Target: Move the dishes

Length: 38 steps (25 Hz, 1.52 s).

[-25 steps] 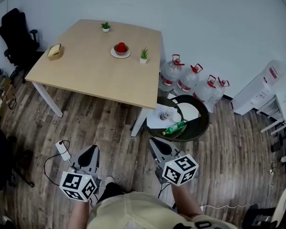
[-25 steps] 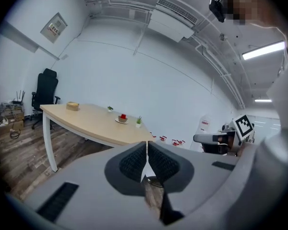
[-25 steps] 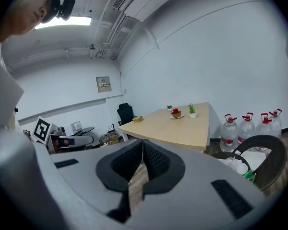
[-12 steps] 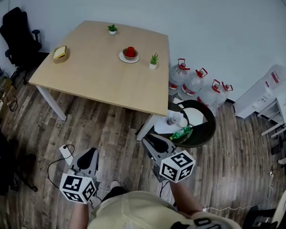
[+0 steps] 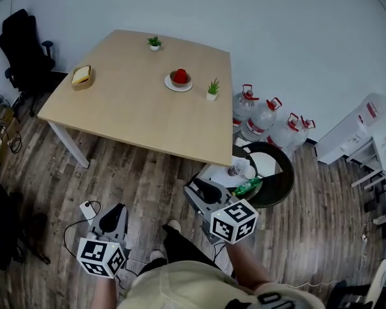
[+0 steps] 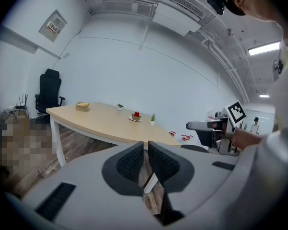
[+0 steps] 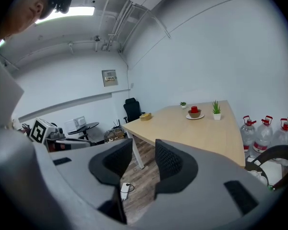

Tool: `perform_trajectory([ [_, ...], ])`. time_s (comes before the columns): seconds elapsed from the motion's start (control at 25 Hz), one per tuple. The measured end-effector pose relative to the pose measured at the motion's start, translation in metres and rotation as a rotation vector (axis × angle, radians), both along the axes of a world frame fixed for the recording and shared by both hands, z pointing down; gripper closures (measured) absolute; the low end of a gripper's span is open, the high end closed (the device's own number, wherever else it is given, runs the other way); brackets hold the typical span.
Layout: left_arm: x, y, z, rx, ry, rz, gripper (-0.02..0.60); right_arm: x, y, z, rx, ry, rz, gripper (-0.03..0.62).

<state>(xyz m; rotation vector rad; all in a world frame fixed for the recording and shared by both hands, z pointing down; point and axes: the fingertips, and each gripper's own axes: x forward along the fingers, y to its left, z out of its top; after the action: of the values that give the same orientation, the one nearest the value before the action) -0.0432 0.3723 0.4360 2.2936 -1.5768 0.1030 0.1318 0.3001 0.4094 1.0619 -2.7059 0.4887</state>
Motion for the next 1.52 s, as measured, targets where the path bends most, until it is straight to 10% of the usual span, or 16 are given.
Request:
perform_trajectory([
  [0.76, 0.013, -0.225, -0.016, 0.006, -0.015, -0.074, 0.558, 0.004, -0.236, -0.007, 0.02, 0.035, -0.064, 0.415],
  [1.52, 0.028, -0.337, -0.033, 0.038, -0.085, -0.112, 0.557, 0.015, -0.355, -0.014, 0.051, 0.039, -0.09, 0.384],
])
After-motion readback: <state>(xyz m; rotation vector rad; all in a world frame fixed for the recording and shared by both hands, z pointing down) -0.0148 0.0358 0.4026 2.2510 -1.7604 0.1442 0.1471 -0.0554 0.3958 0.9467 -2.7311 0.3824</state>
